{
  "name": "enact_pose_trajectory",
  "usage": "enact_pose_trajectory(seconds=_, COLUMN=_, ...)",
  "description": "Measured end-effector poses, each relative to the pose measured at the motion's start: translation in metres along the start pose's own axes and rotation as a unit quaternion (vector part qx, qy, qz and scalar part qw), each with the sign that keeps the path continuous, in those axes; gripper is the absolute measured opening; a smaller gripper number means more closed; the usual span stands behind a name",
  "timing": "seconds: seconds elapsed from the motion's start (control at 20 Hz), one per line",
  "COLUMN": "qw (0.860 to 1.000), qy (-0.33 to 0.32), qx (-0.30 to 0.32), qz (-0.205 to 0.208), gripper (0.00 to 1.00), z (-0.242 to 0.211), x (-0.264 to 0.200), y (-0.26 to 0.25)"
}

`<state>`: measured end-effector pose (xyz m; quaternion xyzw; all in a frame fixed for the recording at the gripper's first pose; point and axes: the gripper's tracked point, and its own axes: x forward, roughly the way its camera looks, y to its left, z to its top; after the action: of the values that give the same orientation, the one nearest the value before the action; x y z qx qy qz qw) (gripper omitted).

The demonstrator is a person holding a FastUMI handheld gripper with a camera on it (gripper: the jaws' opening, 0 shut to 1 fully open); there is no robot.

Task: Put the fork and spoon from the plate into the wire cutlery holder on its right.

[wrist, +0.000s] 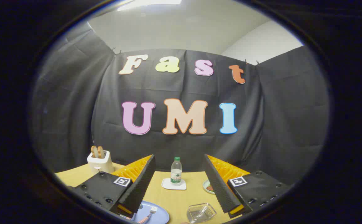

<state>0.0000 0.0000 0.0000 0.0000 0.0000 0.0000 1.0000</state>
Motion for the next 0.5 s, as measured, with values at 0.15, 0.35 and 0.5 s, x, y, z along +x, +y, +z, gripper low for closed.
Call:
enact_pose_trajectory(seconds=0.15, qw=1.0, qy=0.009, qx=0.004, qz=0.007, gripper=0.98, z=-0.007, x=0.003, y=0.006)
enact_pose_trajectory(seconds=0.35, qw=0.999, qy=0.021, qx=0.006, qz=0.023, gripper=0.98, z=-0.015, x=0.009, y=0.018)
enact_pose_trajectory(seconds=0.5, qw=0.999, qy=0.029, qx=0.012, qz=0.038, gripper=0.98, z=-0.021, x=0.015, y=0.031)
